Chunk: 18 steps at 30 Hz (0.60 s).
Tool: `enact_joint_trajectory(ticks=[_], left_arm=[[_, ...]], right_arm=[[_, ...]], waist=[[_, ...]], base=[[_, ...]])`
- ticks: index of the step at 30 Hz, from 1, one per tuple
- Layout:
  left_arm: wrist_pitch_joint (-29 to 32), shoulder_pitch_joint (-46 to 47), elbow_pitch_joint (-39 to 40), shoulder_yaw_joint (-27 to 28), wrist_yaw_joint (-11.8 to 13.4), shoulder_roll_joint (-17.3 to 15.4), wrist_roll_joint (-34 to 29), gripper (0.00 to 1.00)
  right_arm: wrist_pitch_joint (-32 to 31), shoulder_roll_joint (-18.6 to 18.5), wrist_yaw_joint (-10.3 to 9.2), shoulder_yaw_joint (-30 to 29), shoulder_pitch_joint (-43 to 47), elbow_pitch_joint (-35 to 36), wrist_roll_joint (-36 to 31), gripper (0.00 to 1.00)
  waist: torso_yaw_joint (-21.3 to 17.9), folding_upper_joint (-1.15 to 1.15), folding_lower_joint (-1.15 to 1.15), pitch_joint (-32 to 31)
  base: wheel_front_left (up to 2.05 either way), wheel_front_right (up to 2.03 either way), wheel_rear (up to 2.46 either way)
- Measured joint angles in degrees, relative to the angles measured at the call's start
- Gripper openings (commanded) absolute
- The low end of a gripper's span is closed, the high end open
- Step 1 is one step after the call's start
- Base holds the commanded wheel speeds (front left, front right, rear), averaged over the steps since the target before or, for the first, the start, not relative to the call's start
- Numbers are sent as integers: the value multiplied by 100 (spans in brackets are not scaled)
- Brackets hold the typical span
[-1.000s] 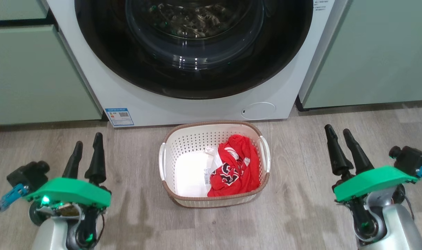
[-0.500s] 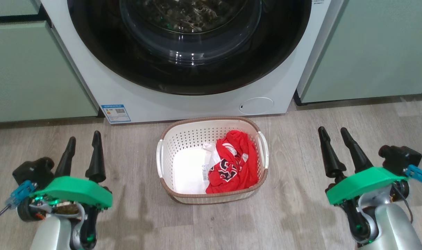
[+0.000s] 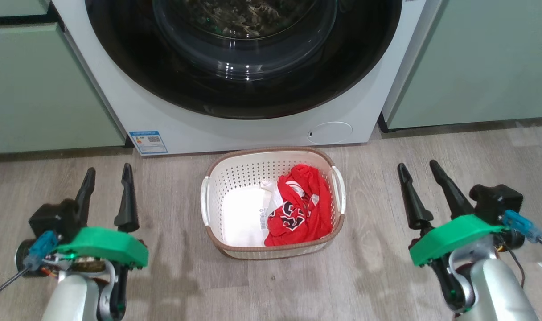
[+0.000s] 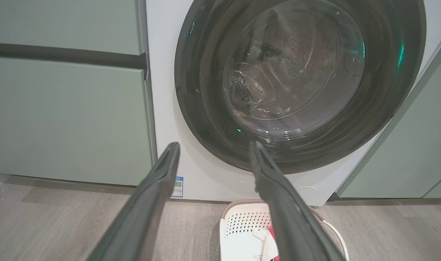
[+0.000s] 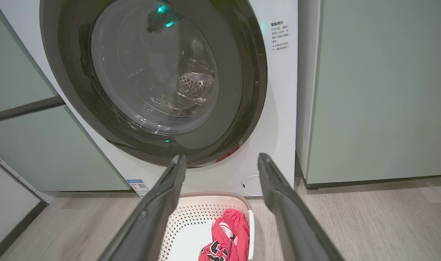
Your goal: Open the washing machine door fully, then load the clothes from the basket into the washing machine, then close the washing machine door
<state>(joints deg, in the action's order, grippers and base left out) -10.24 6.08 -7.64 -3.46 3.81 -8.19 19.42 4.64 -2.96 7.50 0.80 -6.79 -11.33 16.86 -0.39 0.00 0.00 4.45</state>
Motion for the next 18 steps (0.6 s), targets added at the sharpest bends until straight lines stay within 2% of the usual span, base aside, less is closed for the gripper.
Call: enact_joint_trajectory(ticks=[18], left_arm=[[-285, -4, -125, -33, -8, 14, -595, 100]], right_arm=[[97, 0, 0, 125, -81, 100, -923, 100]], waist=[[32, 0, 0, 41]], base=[[0, 0, 0]])
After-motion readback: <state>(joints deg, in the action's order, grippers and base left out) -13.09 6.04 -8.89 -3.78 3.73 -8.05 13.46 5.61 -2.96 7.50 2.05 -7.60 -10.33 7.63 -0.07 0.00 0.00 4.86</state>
